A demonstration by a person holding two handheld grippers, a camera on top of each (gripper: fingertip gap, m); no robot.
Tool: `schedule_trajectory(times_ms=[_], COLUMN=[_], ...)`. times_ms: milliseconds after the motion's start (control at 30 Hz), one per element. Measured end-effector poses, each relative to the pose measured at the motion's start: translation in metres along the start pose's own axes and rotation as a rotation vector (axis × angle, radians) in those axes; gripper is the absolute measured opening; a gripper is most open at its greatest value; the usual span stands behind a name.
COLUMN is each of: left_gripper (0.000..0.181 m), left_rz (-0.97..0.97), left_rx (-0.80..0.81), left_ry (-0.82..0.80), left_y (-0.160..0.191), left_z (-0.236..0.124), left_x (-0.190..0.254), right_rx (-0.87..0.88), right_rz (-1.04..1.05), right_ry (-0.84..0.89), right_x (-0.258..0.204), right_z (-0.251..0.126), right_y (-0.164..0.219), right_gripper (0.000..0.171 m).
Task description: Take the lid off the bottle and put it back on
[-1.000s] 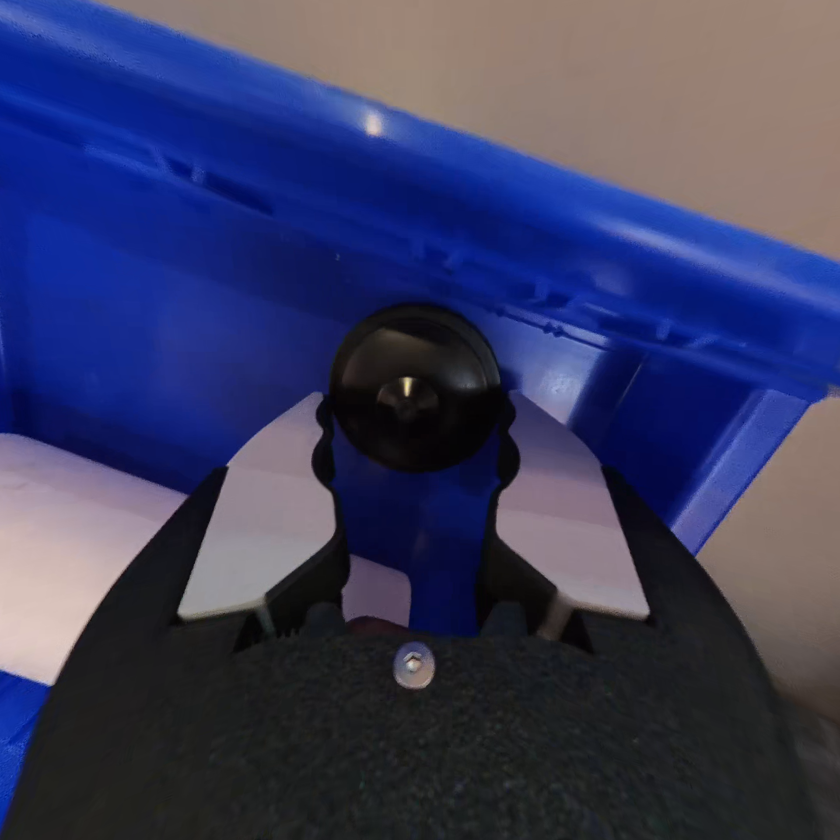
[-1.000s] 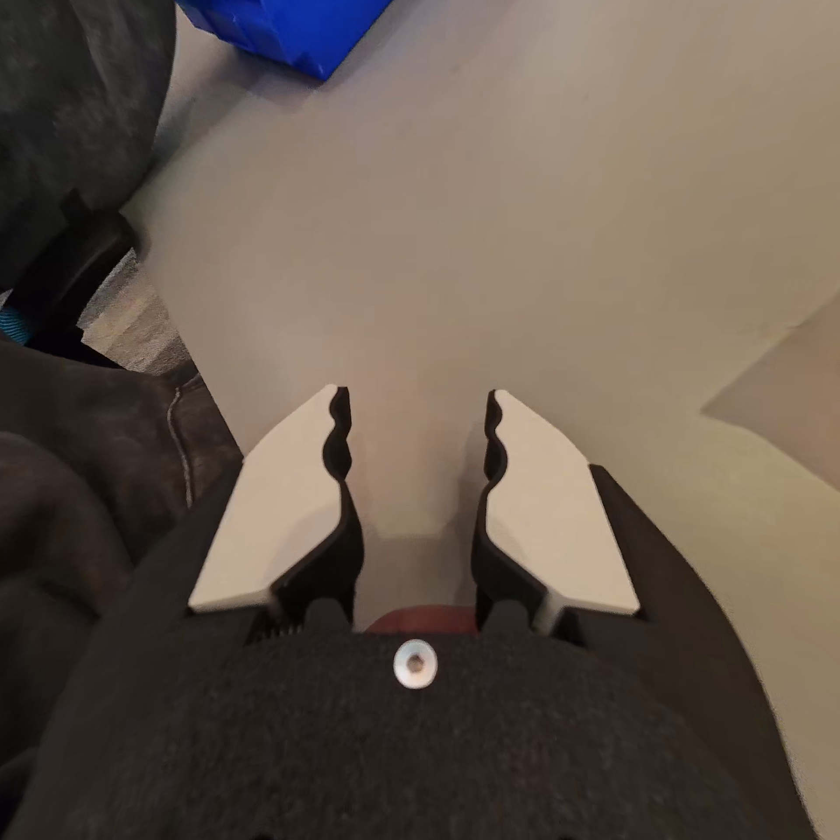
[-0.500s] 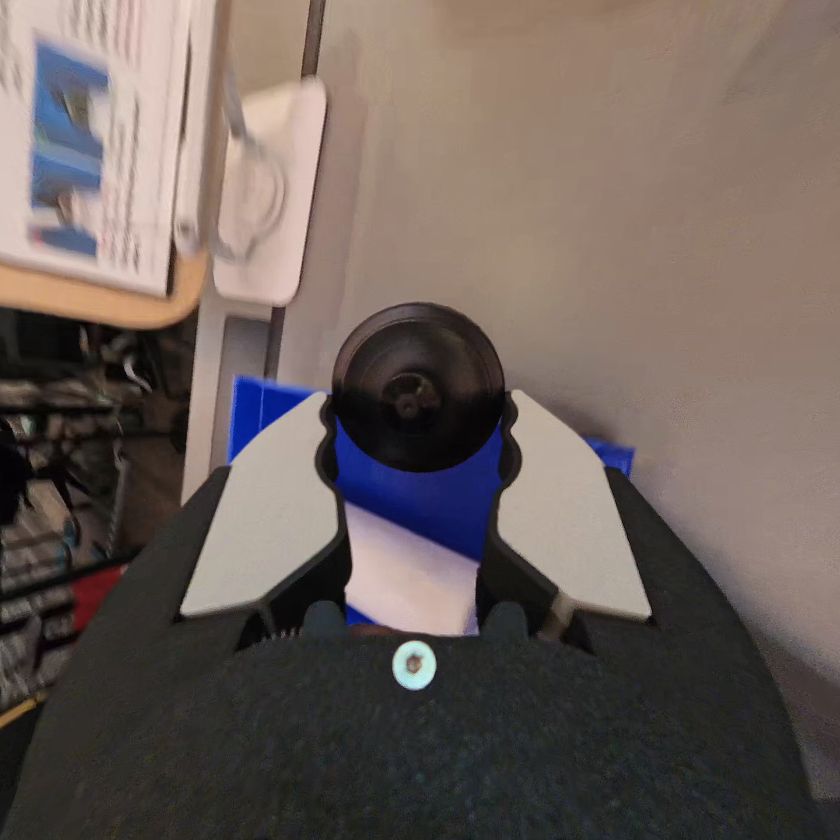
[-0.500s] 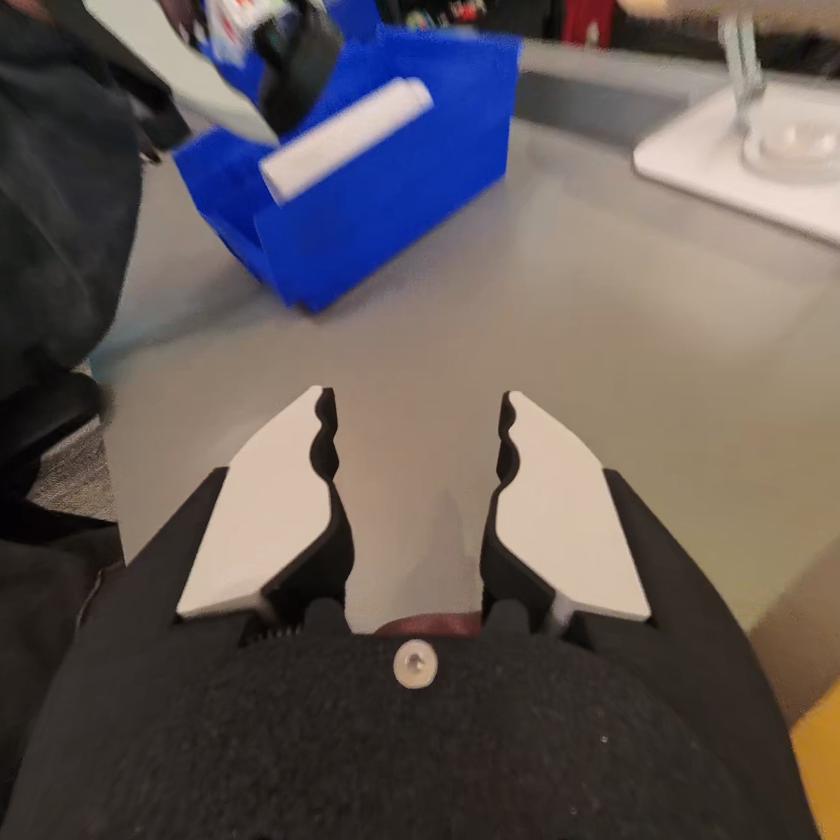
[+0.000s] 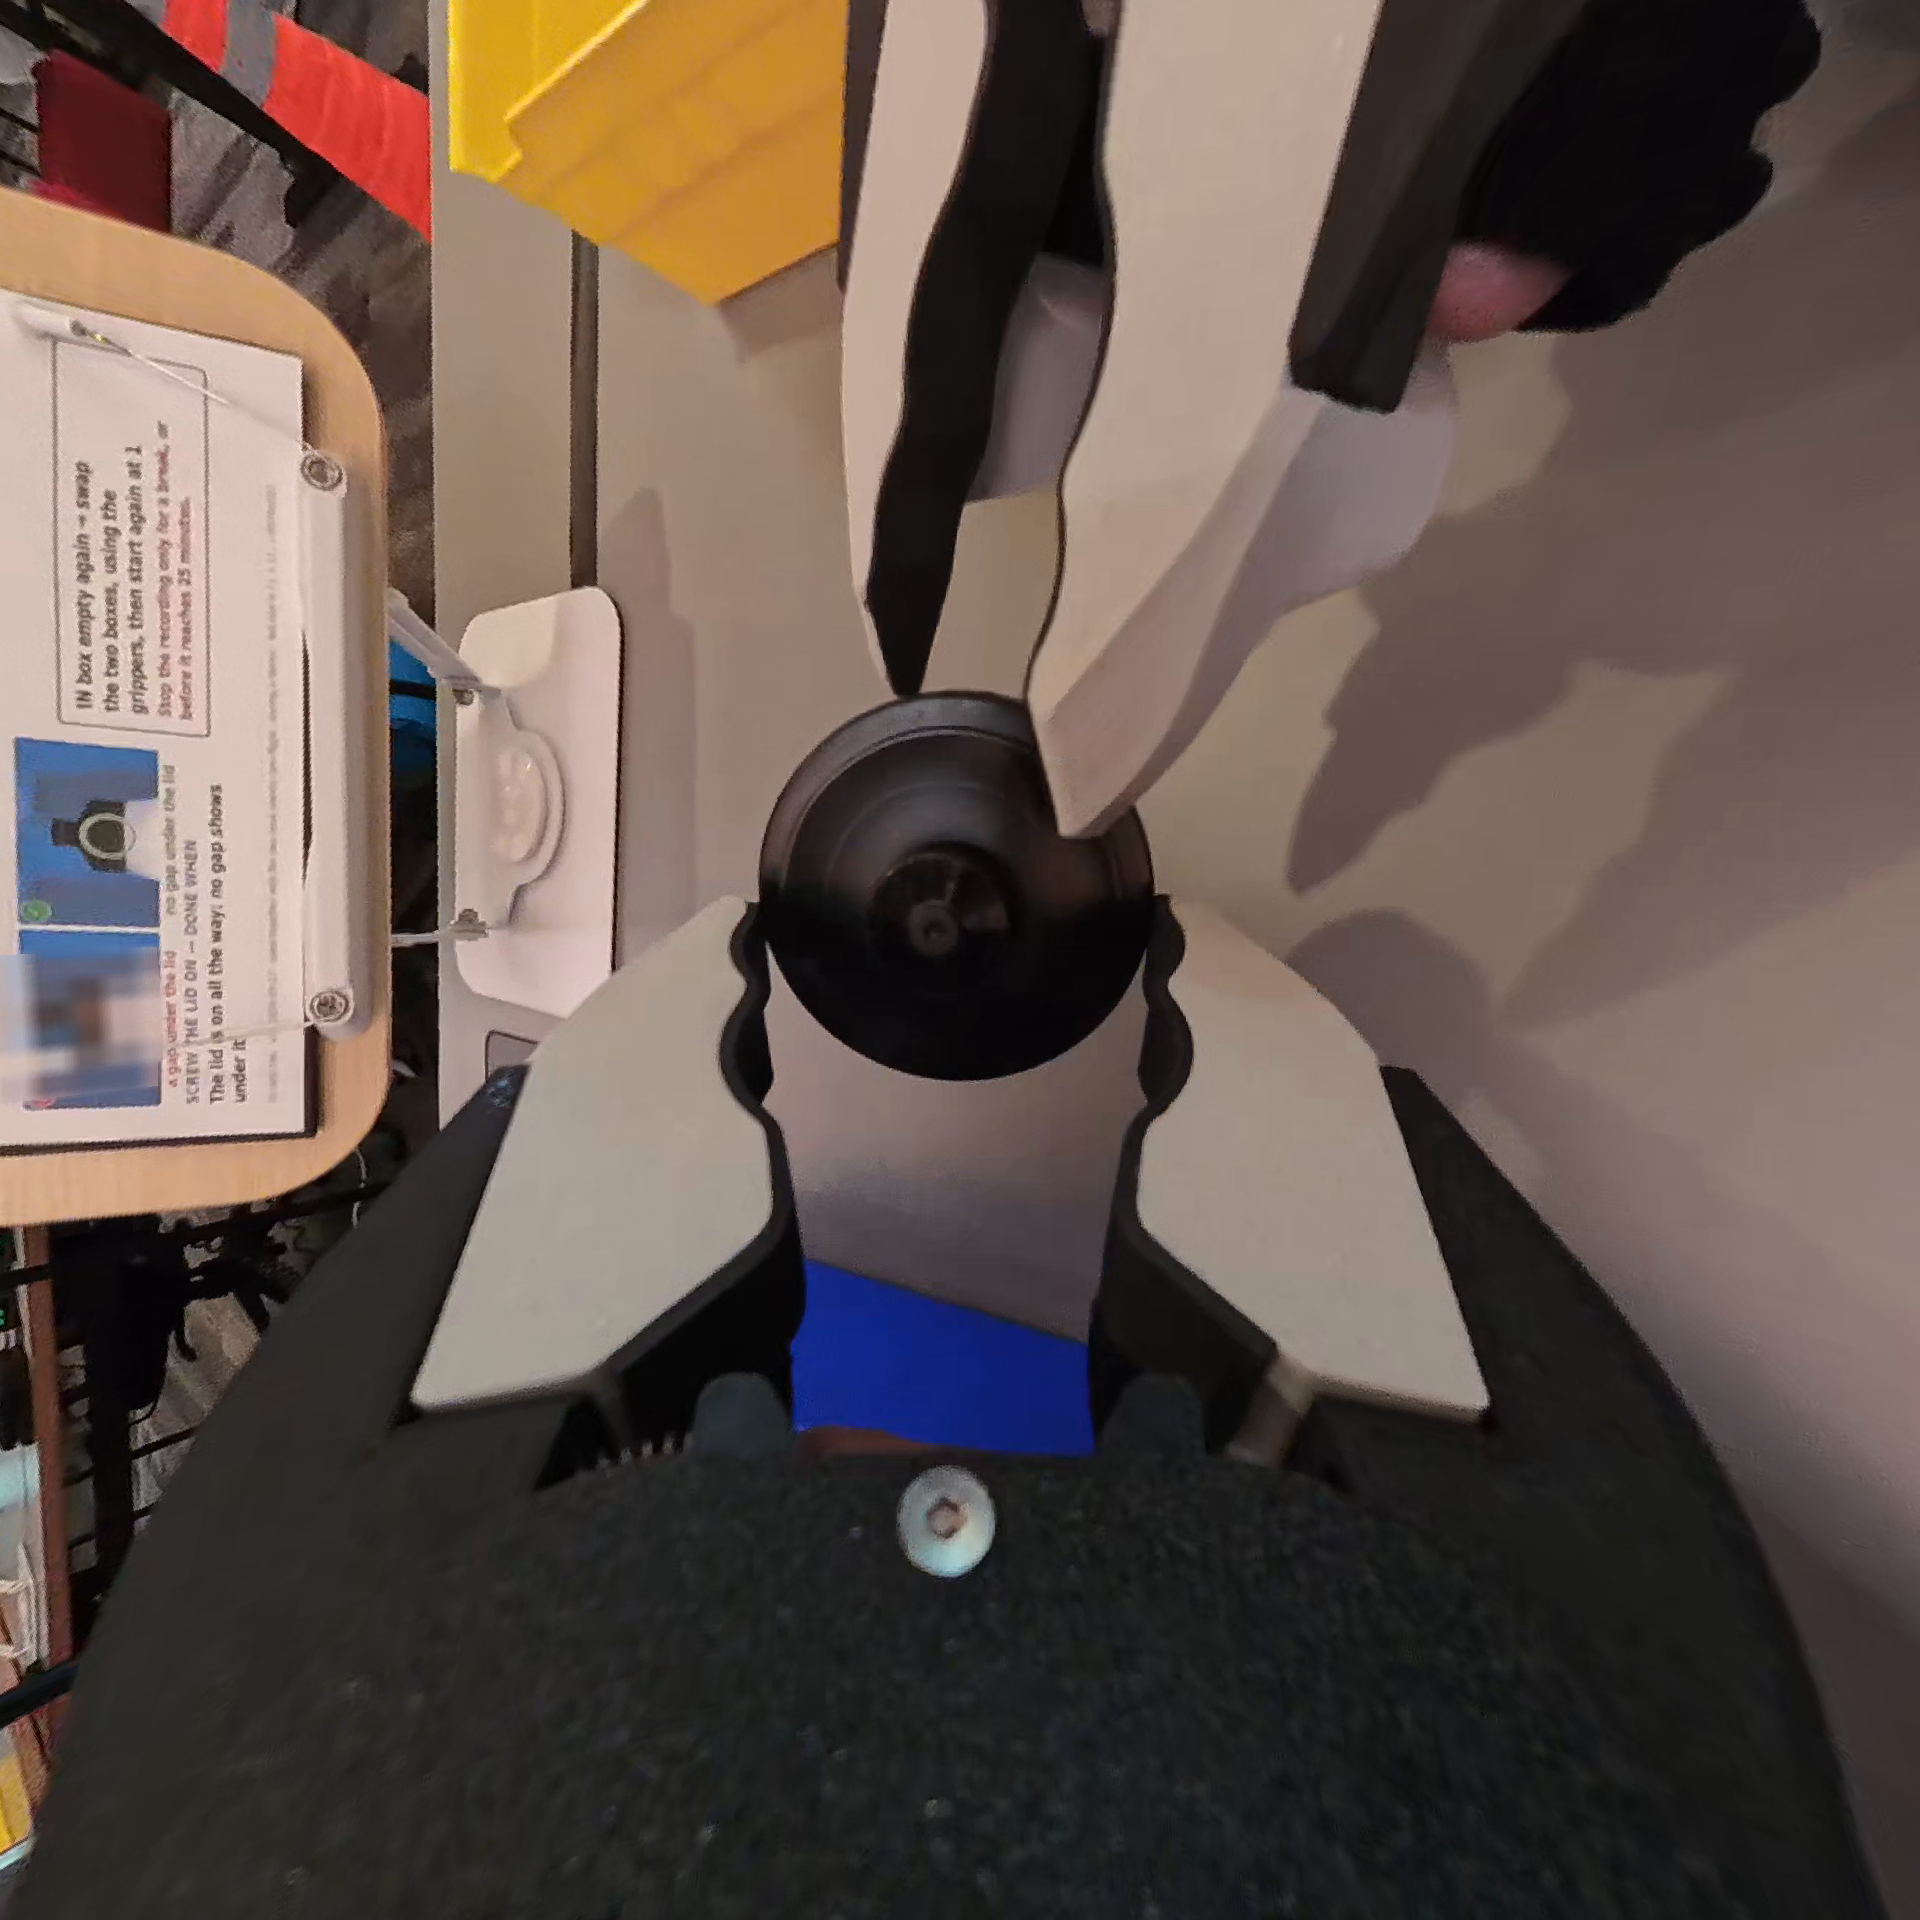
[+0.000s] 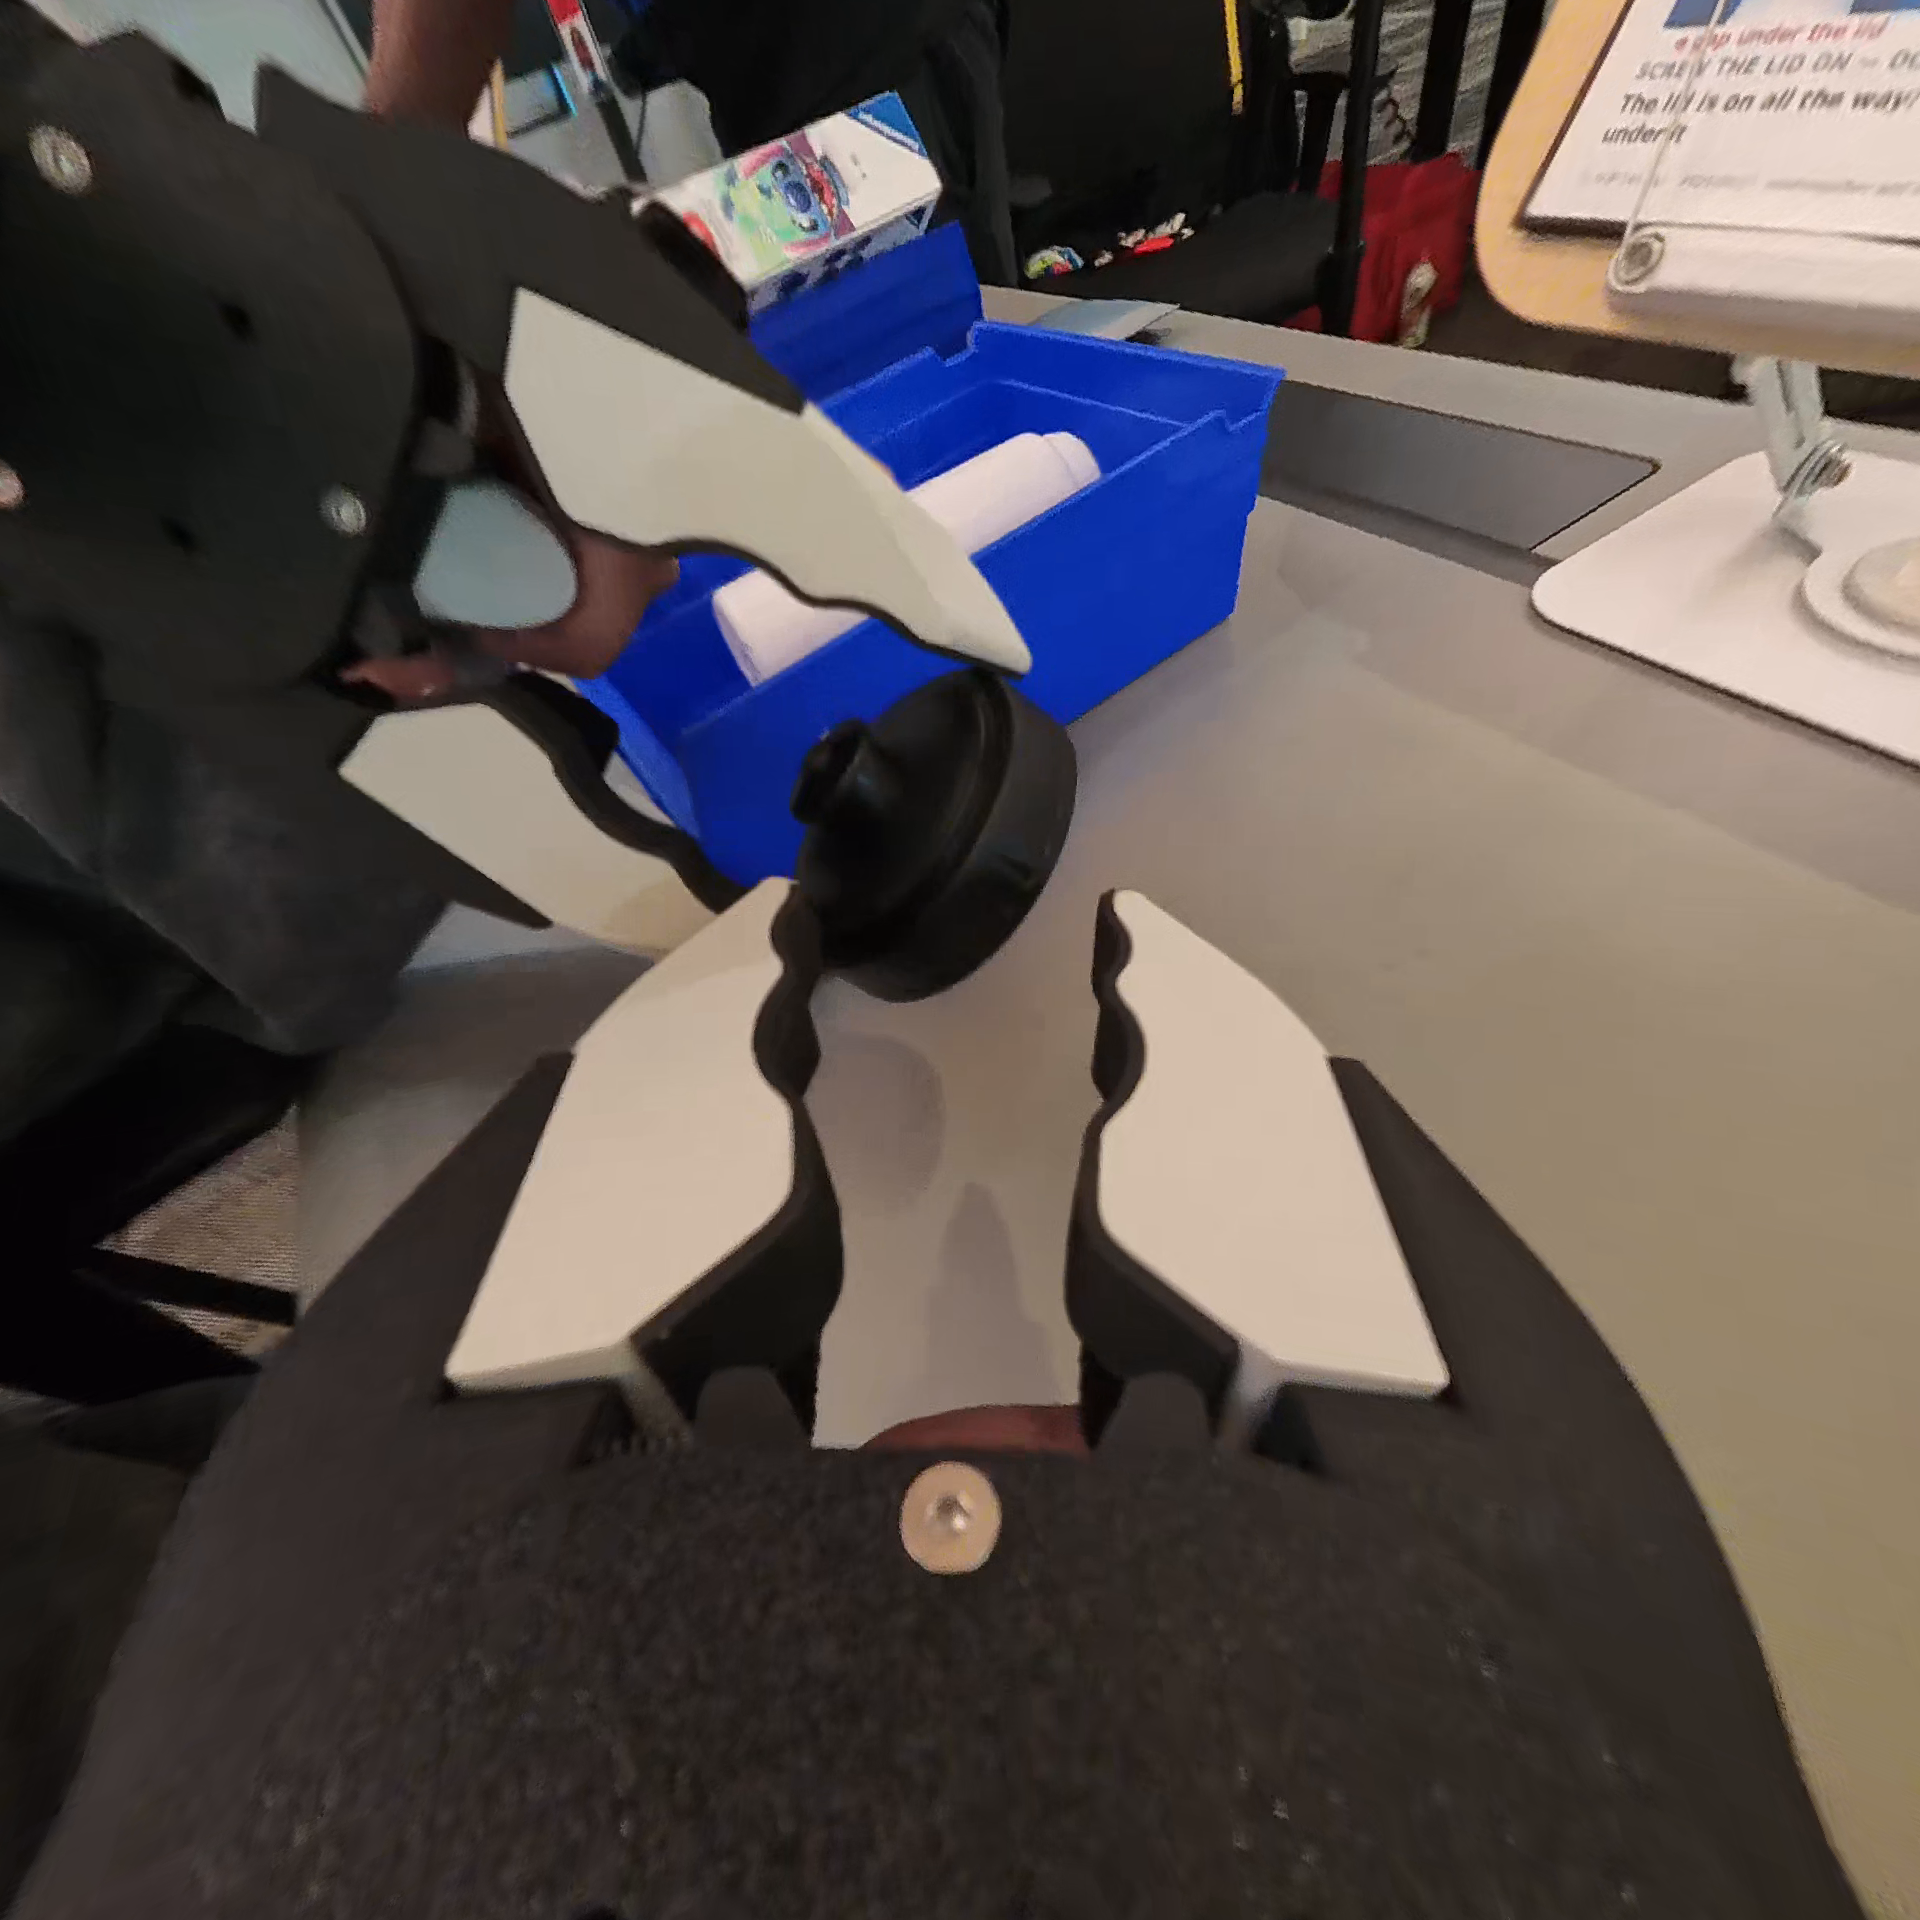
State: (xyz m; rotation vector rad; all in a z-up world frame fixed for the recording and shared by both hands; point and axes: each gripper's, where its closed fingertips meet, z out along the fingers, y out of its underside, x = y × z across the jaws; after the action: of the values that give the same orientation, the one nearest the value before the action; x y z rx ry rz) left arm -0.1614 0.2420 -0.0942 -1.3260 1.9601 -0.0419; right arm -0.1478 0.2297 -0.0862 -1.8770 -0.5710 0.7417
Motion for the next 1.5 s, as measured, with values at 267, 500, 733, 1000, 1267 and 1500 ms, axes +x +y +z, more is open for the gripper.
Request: schedule_trajectory(times_ms=[267, 500, 733, 1000, 1267, 1500], left_gripper=[0.068, 0.067, 0.068, 0.067, 0.075, 0.079], left_rz=[-0.06, -0.05, -0.006, -0.083, -0.9, -1.066], left_rx=[0.147, 0.141, 0.136, 0.16, 0.302, 0.039], left_ry=[0.033, -0.027, -0.086, -0.138, -0.109, -0.164], left_y=[-0.026, -0.023, -0.03, -0.037, 0.017, 0.088], left_z=[-0.003, 0.0, 0.005, 0.005, -0.031, -0.065], left_x=[0.006, 0.005, 0.012, 0.013, 0.052, 0.077], right_rx=[0.004, 0.046, -0.017, -0.034, 0.031, 0.043], right_rz=[0.095, 0.197, 0.306, 0.304, 0.079, 0.008], right_ry=[-0.019, -0.13, -0.099, -0.117, 0.026, 0.074], right_x=[0.017, 0.009, 0.0, -0.004, 0.025, 0.034], right_z=[-0.01, -0.014, 0.004, 0.003, -0.028, -0.032], right_y=[0.011, 0.005, 0.008, 0.009, -0.003, 0.008], right_gripper=[0.033, 0.056, 0.087, 0.072, 0.072, 0.071])
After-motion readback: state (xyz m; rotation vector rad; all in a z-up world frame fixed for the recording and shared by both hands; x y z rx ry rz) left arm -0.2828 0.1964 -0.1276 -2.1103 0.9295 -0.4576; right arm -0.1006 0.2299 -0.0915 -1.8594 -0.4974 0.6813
